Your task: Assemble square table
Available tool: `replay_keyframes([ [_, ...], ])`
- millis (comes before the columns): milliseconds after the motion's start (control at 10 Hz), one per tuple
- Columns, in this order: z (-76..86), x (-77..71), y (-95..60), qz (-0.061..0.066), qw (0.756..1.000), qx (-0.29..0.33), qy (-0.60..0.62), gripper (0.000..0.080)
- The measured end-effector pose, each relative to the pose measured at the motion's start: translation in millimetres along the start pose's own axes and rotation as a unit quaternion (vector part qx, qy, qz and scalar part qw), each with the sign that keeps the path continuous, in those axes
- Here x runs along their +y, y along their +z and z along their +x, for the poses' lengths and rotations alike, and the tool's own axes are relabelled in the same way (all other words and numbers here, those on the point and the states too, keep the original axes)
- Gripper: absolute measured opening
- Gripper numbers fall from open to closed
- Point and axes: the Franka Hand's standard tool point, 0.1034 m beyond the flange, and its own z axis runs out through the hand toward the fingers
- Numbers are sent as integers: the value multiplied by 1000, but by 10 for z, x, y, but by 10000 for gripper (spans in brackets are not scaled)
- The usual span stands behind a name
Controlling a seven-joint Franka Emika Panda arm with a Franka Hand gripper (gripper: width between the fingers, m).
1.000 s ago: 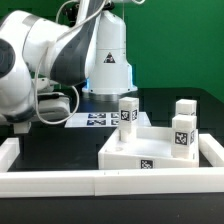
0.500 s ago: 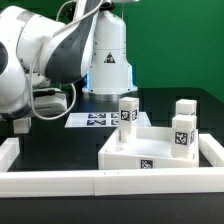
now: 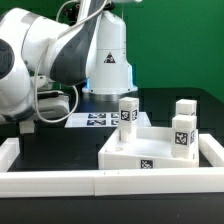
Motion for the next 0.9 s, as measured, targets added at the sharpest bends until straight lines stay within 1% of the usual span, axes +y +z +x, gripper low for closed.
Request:
replay_keyframes([
  [400,0,0,0,0,1000,0,0,288],
  [500,-11,-17,-5,4,1000,-2,1,288],
  [600,-39,-64,-29,16,1000,-7,4,290],
  [700,-74,-106,-74,19,1000,-9,6,290],
  [900,-164,-253,-250,18,1000,7,3,290],
])
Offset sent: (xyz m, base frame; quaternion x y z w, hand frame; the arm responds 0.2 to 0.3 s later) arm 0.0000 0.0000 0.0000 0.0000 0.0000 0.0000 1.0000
